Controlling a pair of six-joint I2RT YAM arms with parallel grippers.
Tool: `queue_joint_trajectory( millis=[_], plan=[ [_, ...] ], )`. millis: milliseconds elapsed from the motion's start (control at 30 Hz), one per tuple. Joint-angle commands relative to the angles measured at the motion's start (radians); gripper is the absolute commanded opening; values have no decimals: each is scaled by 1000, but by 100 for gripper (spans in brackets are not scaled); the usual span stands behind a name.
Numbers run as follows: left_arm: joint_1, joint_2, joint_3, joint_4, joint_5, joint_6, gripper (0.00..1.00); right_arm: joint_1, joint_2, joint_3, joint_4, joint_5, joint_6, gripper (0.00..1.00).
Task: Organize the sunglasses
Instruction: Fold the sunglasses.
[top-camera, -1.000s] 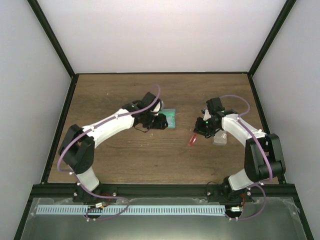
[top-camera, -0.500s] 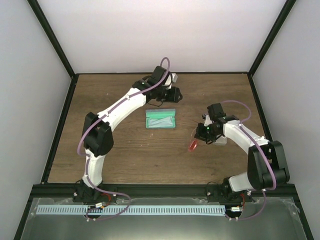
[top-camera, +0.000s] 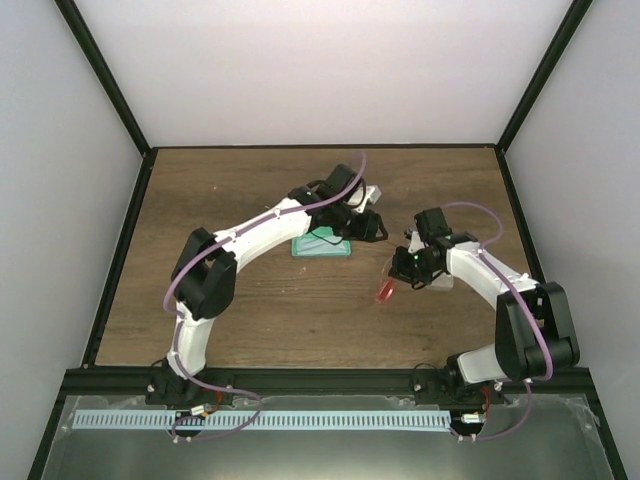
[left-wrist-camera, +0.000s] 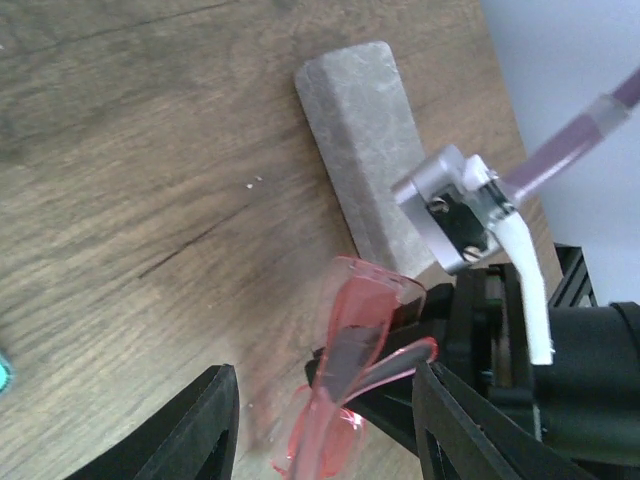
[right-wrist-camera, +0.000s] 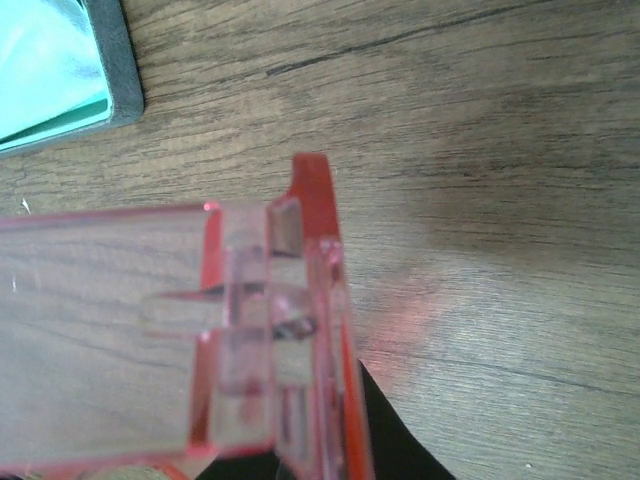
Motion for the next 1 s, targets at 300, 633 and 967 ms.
queue_joint_trajectory(
  millis=[300,633,967],
  plan=[
    [-33,-129,-237,104,29,-2,50,9,11,43,-3,-10,7,7],
    [-75,-166,-329,161,26,-33,45,8,29,70,-12,-12,-5,7],
    [-57,-186,-83,-17,-41,46,41,8,21,45,-11,-8,-13,7]
  ],
)
